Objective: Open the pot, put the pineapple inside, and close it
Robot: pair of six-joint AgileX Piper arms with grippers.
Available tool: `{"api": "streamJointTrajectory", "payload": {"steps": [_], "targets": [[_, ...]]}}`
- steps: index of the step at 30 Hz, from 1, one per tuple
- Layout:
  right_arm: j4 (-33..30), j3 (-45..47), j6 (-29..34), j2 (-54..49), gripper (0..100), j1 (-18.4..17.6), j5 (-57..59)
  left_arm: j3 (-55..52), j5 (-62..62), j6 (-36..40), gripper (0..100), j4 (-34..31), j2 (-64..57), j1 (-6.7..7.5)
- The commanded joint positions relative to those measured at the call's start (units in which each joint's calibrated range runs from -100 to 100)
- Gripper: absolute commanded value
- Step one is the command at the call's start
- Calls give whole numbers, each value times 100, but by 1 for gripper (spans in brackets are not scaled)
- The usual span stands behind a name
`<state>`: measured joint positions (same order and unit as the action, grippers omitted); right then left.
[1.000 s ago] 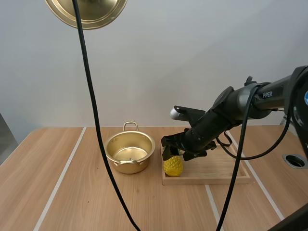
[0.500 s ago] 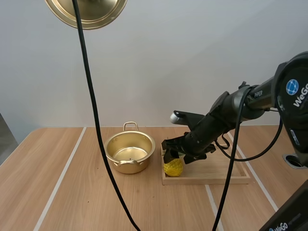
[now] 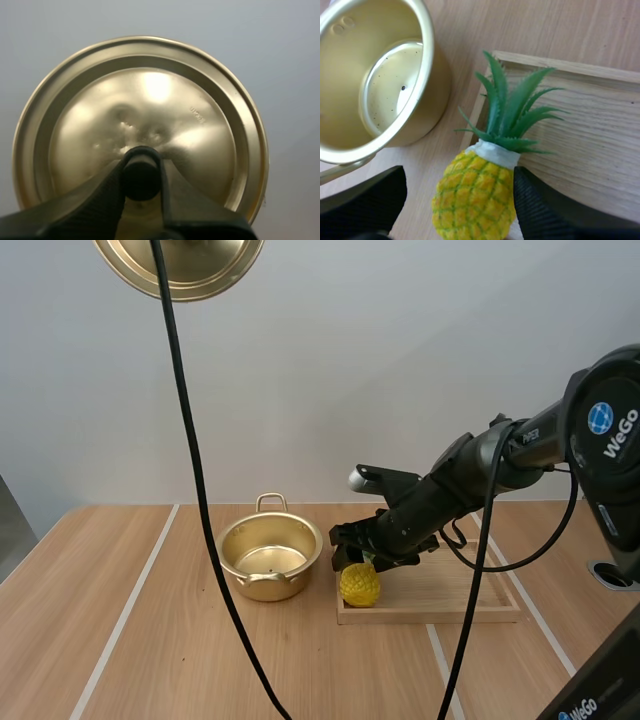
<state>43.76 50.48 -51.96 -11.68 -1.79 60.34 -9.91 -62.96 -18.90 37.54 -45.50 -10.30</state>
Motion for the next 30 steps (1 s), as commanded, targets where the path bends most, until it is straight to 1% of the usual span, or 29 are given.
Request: {"api": "streamJointTrajectory", "payload": {"steps": [1,3,6,10,13,17,21,24,30], "targets": [[21,25,-79,-21,100,-132,-159,46,132,49,0,82,-38,-7],[8,25,-68,-21,100,-213,-225,46,132,49,0,82,-38,-7],[-3,25,-68,-21,100,-228,-241,46,132,49,0,82,-38,-7],[-476,25,147,-21,100,-228,-281,46,132,49,0,82,-38,-7],[-681,25,278,-21,100,-228,-281,46,132,49,0,82,-38,-7],[-763,25,393,-21,100,-228,-262,46,132,49,0,82,-38,-7],[-763,190,393,-21,100,-228,-250,46,132,49,0,82,-38,-7],[-880,290,393,-21,100,-228,-364,46,132,49,0,82,-38,-7],[-937,319,393,-21,100,-228,-442,46,132,49,0,82,-38,-7]]}}
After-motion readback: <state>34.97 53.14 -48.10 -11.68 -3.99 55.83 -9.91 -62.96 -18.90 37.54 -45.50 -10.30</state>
